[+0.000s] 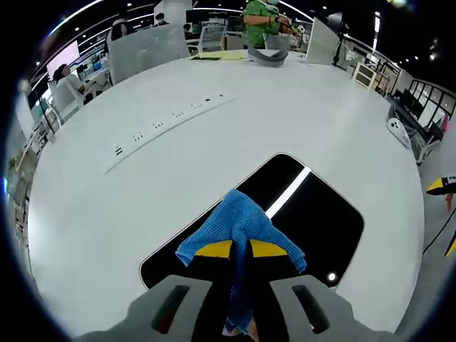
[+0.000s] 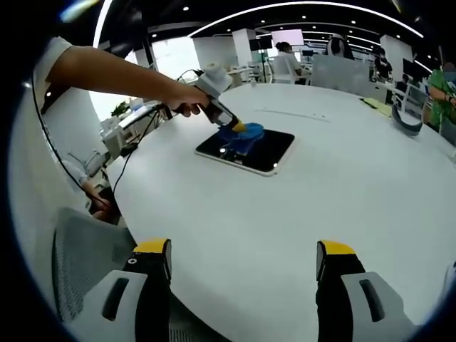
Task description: Wipe the mirror surface with the cleaning cloth until all visible marks leave the cleaned area.
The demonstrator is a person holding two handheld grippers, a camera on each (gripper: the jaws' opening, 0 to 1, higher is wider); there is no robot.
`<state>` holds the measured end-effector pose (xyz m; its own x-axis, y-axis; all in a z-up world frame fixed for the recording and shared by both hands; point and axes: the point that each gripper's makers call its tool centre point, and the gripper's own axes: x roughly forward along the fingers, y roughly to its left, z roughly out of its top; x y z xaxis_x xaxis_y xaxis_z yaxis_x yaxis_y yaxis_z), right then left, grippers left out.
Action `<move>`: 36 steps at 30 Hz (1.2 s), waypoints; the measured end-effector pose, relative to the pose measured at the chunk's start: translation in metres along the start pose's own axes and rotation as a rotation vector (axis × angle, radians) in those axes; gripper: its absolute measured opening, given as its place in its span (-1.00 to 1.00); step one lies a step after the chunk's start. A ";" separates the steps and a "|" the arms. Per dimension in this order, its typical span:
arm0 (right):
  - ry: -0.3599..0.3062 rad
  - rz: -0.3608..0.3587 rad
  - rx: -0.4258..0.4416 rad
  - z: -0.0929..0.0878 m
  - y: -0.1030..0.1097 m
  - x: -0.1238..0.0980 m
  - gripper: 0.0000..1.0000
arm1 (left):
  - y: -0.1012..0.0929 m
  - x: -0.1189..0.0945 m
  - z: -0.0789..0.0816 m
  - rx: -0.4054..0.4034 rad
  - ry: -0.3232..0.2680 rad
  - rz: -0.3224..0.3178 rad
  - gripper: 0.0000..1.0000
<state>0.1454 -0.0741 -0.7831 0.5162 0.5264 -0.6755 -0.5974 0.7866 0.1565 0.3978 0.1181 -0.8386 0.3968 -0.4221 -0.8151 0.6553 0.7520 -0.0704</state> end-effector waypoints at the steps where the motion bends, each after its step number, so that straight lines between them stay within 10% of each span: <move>1: 0.000 0.000 -0.001 0.000 0.000 0.000 0.65 | 0.000 0.000 0.000 0.000 -0.001 0.000 -0.89; 36: 0.018 -0.002 0.017 -0.004 -0.006 0.005 0.65 | 0.019 0.013 0.020 0.061 0.007 0.002 -0.89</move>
<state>0.1491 -0.0778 -0.7908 0.5066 0.5188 -0.6886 -0.5853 0.7934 0.1671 0.4287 0.1169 -0.8390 0.3939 -0.4166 -0.8193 0.6923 0.7209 -0.0338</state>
